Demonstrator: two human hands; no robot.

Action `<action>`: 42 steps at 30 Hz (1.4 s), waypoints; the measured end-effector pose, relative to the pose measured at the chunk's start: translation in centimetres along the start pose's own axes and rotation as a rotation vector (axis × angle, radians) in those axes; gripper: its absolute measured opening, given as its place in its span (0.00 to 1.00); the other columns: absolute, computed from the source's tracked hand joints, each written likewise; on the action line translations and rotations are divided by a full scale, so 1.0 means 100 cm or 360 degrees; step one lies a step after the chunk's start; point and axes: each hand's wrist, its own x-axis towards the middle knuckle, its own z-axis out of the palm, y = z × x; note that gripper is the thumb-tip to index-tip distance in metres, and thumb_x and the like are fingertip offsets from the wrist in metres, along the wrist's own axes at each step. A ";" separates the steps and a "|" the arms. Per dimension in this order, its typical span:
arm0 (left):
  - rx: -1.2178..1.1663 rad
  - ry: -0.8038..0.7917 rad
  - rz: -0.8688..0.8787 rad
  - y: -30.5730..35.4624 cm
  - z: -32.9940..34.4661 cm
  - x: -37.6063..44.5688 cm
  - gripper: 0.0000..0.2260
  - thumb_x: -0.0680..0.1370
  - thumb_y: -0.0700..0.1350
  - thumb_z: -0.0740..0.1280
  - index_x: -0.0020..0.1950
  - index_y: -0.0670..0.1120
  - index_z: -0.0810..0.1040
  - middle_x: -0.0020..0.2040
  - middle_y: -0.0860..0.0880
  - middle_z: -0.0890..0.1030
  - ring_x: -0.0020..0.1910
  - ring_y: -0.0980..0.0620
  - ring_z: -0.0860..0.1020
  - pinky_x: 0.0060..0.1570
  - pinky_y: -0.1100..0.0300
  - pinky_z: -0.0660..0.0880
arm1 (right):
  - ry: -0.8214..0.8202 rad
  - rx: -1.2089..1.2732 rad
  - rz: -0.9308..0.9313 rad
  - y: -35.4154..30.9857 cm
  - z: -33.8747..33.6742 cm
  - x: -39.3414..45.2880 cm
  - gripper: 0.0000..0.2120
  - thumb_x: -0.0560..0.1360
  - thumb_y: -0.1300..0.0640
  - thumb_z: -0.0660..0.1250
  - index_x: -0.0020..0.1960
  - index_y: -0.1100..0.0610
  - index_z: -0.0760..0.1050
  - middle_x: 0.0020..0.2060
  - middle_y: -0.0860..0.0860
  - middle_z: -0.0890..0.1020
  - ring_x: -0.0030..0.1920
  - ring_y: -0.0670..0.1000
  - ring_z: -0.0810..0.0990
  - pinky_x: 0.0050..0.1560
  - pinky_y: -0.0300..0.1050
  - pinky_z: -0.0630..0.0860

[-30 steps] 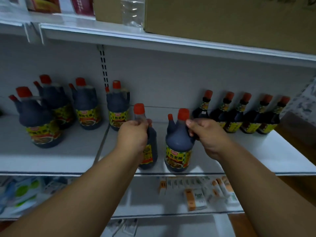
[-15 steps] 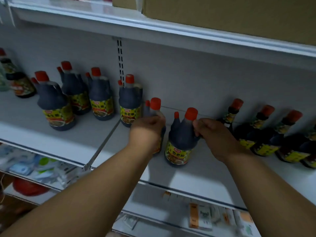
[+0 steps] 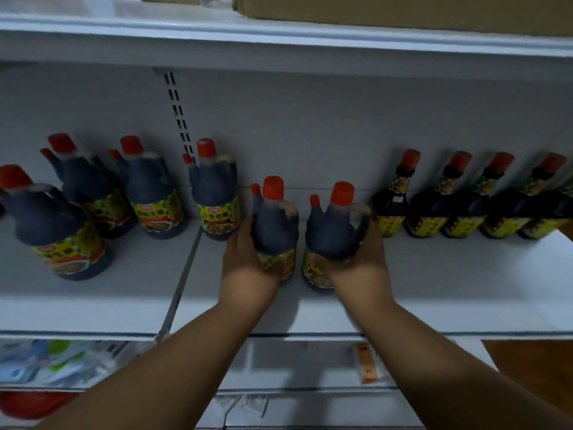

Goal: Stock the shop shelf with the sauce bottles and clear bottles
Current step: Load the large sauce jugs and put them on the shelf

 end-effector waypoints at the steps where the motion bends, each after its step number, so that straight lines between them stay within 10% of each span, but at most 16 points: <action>1: -0.0023 -0.0016 0.0001 -0.004 0.001 0.001 0.33 0.64 0.58 0.70 0.68 0.55 0.68 0.62 0.52 0.77 0.61 0.52 0.77 0.59 0.47 0.76 | -0.0009 -0.0068 0.0003 0.004 0.004 0.004 0.35 0.57 0.34 0.76 0.58 0.45 0.67 0.53 0.43 0.78 0.52 0.44 0.79 0.51 0.48 0.79; 7: 0.0061 0.0058 -0.0096 0.009 0.013 0.017 0.42 0.62 0.50 0.81 0.71 0.48 0.66 0.67 0.47 0.73 0.63 0.46 0.74 0.61 0.52 0.74 | 0.0104 -0.0279 -0.0016 -0.003 0.001 0.022 0.28 0.64 0.54 0.81 0.56 0.49 0.68 0.51 0.46 0.77 0.50 0.47 0.77 0.47 0.42 0.73; 16: 0.0197 0.0325 -0.0073 0.013 0.046 0.054 0.43 0.62 0.50 0.80 0.72 0.39 0.65 0.65 0.38 0.70 0.62 0.37 0.71 0.62 0.46 0.71 | 0.0109 -0.0216 -0.0178 0.012 0.000 0.068 0.30 0.64 0.52 0.82 0.60 0.55 0.72 0.53 0.47 0.79 0.52 0.46 0.79 0.38 0.24 0.69; 22: 0.0204 0.0348 -0.0173 0.015 0.055 0.067 0.43 0.65 0.48 0.79 0.73 0.41 0.61 0.66 0.38 0.68 0.63 0.36 0.71 0.61 0.46 0.72 | 0.0134 -0.0233 -0.0199 0.025 0.009 0.086 0.22 0.65 0.54 0.81 0.55 0.51 0.75 0.47 0.44 0.80 0.47 0.44 0.79 0.38 0.26 0.70; 26: 0.0259 0.0341 -0.0192 0.014 0.058 0.073 0.44 0.66 0.50 0.79 0.75 0.43 0.58 0.68 0.39 0.68 0.64 0.37 0.72 0.59 0.46 0.72 | 0.0122 -0.0268 -0.0131 0.035 0.016 0.098 0.28 0.63 0.47 0.80 0.58 0.55 0.77 0.53 0.50 0.83 0.53 0.50 0.82 0.47 0.44 0.80; 42: 0.0419 0.0408 -0.0160 0.011 0.062 0.082 0.42 0.67 0.50 0.78 0.73 0.40 0.61 0.65 0.39 0.69 0.62 0.36 0.73 0.58 0.45 0.73 | 0.0047 -0.0303 -0.0146 0.034 0.016 0.124 0.29 0.65 0.51 0.80 0.61 0.59 0.73 0.57 0.55 0.81 0.58 0.55 0.80 0.51 0.43 0.74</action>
